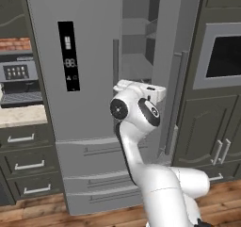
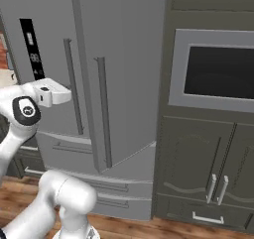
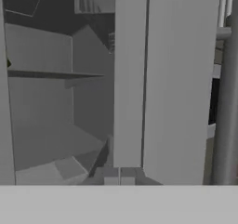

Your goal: Take the lemon wedge from the fridge and place it on the plate with fish on the dining counter.

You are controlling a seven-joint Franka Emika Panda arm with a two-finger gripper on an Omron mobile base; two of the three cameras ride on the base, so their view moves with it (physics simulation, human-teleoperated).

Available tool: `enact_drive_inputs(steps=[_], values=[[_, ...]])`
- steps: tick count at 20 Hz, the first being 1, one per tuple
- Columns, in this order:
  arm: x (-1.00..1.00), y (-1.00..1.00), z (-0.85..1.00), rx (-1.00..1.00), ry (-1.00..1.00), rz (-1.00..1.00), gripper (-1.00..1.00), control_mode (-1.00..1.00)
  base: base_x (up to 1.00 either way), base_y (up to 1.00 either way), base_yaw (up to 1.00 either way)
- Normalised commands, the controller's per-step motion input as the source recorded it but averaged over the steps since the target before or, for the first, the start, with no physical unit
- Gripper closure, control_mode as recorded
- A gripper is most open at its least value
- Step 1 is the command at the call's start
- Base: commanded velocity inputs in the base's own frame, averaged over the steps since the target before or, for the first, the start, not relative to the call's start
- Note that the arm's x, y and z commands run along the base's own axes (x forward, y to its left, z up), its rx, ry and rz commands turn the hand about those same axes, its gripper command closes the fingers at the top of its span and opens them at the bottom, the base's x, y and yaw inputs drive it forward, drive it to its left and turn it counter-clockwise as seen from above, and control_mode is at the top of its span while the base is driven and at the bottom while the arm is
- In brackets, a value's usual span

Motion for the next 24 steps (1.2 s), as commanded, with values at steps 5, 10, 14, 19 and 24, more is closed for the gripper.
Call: enact_drive_inputs(steps=[5,10,14,19,24], values=[[0.49,0.12,0.15,0.0,0.0,-0.2,-1.0,-1.0,0.0,0.0,0.0],[0.38,-0.05,0.12,0.0,0.0,-0.06,-1.0,-1.0,0.0,0.0,0.0],[0.36,-0.42,0.0,0.1,0.08,0.0,-1.0,-1.0,0.0,0.0,0.0],[0.09,-0.55,0.0,0.11,0.03,0.0,-1.0,-1.0,0.0,0.0,0.0],[-0.33,-0.67,0.0,0.15,0.0,0.0,-1.0,-1.0,0.0,0.0,0.0]])
